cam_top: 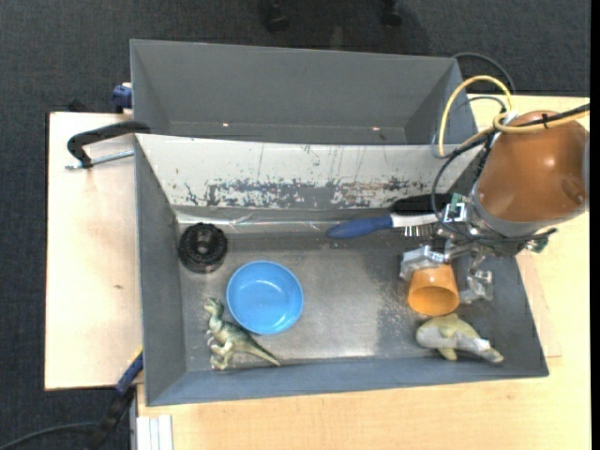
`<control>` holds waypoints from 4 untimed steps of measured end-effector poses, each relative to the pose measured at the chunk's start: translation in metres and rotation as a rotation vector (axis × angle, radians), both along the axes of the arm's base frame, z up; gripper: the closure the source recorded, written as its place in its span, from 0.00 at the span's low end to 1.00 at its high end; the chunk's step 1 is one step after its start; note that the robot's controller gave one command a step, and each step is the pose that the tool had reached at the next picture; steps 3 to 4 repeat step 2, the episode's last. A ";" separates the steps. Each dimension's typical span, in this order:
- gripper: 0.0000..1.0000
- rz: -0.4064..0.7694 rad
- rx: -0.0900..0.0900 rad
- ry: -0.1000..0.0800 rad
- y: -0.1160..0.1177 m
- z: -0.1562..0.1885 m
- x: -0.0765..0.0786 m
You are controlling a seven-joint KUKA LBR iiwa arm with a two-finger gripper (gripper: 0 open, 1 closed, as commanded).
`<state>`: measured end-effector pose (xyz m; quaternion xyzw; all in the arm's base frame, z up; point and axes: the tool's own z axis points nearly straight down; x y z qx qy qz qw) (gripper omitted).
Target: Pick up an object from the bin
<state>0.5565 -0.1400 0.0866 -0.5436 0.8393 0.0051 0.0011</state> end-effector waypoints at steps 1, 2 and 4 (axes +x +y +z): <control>1.00 0.000 -0.002 -0.006 0.000 0.004 0.002; 1.00 0.013 -0.011 -0.018 0.004 0.143 0.004; 1.00 0.013 -0.011 -0.018 0.004 0.143 0.004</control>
Offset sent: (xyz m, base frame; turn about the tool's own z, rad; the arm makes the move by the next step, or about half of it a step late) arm 0.0000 0.0000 0.0000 0.0000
